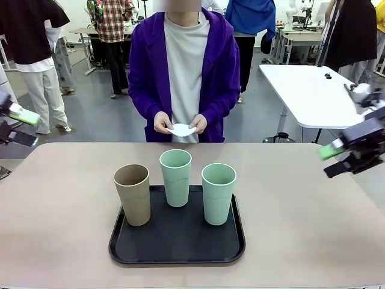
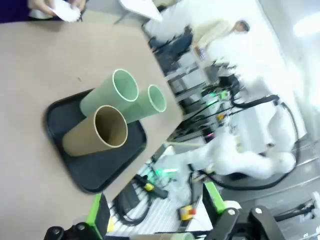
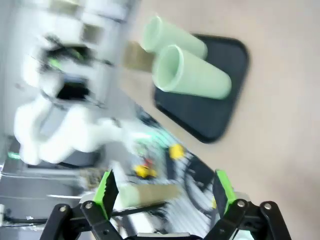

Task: Place coasters on the table and set cups on them.
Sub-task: Pick up one Reusable plastic cup and place it on a coaster set by the human.

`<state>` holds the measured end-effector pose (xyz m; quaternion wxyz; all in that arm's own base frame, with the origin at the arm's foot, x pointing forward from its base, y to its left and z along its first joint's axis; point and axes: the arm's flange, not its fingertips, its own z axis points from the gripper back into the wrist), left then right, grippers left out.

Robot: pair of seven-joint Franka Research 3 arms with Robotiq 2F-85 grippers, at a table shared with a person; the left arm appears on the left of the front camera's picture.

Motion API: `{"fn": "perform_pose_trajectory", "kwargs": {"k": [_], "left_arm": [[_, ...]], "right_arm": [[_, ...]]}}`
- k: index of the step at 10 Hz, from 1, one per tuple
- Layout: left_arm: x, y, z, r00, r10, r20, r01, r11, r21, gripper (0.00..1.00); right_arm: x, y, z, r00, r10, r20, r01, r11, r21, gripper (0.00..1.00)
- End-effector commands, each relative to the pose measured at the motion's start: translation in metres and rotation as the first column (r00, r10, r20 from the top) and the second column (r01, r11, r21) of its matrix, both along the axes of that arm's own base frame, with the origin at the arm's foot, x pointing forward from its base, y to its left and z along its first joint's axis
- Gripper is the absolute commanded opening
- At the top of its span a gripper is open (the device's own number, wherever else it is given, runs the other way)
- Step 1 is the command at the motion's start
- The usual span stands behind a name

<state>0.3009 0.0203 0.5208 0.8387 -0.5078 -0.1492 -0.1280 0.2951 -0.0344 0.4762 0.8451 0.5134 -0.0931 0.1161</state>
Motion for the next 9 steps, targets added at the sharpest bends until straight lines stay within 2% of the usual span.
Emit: {"fn": "perform_pose_trajectory", "kwargs": {"k": [1, 2, 4, 7, 9], "left_arm": [[0.026, 0.044, -0.039, 0.986, 0.038, -0.161, -0.052, 0.995, -0.082, 1.00], [0.026, 0.054, -0.058, 0.973, 0.062, -0.224, -0.086, 0.991, -0.100, 1.00], [0.036, 0.060, -0.083, 0.950, 0.081, -0.302, -0.125, 0.983, -0.132, 1.00], [0.030, 0.073, -0.081, 0.941, 0.148, -0.303, -0.202, 0.967, -0.154, 1.00], [0.022, 0.077, -0.077, 0.931, 0.190, -0.313, -0.233, 0.966, -0.109, 1.00]], "right_arm": [[-0.017, -0.012, -0.042, 0.995, -0.081, -0.060, 0.093, 0.968, 0.233, 1.00], [-0.017, -0.026, -0.049, 0.993, -0.086, -0.077, 0.103, 0.961, 0.257, 1.00], [-0.019, -0.056, -0.069, 0.985, -0.143, -0.092, 0.164, 0.941, 0.297, 1.00], [-0.027, -0.081, -0.095, 0.980, -0.153, -0.129, 0.186, 0.934, 0.306, 1.00], [-0.035, -0.090, -0.102, 0.974, -0.179, -0.141, 0.215, 0.928, 0.305, 1.00]]}}
